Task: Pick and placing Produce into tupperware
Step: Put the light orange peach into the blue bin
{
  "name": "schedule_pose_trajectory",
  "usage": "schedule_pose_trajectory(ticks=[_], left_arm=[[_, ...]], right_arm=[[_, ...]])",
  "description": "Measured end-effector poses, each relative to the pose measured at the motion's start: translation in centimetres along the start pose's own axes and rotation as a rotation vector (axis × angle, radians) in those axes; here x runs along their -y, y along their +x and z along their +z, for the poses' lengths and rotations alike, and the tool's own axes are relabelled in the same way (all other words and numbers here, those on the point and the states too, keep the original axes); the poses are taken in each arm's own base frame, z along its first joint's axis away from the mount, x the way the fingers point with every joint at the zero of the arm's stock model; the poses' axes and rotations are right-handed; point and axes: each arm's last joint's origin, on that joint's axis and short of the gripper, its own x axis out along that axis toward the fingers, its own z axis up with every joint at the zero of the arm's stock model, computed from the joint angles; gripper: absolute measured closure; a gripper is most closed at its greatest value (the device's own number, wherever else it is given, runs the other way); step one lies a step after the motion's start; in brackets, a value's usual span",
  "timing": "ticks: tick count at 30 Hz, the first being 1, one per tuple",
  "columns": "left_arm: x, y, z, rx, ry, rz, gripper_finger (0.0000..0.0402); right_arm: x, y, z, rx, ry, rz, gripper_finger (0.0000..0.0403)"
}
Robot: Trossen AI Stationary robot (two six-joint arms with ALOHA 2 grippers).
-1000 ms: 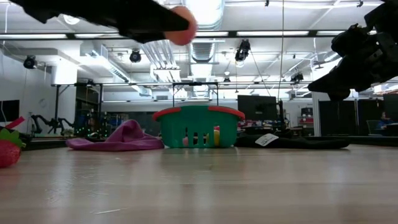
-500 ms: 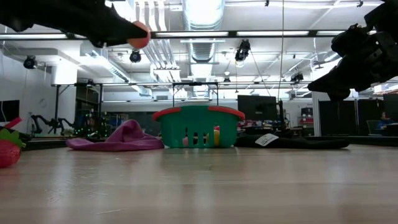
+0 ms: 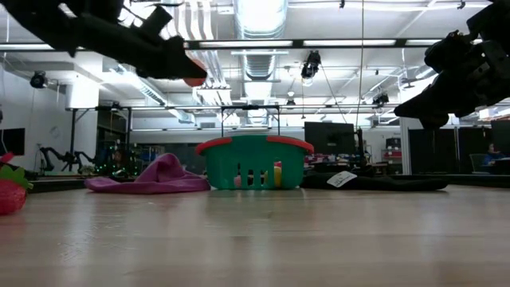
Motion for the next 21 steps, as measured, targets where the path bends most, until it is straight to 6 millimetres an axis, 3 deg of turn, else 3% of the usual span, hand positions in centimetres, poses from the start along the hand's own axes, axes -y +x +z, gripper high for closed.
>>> schedule_pose_trajectory(ticks=[13, 21], left_arm=[[-0.9, 7.5, -0.7, -0.124, 0.030, -0.036, 0.0166], [-0.1, 11.8, -1.0, -0.346, 0.084, -0.057, 0.0166]], right_arm=[[0.0, 0.0, 0.0, -0.001, -0.002, -0.001, 0.0394], [0.0, 0.0, 0.0, -0.004, -0.001, -0.001, 0.0394]])
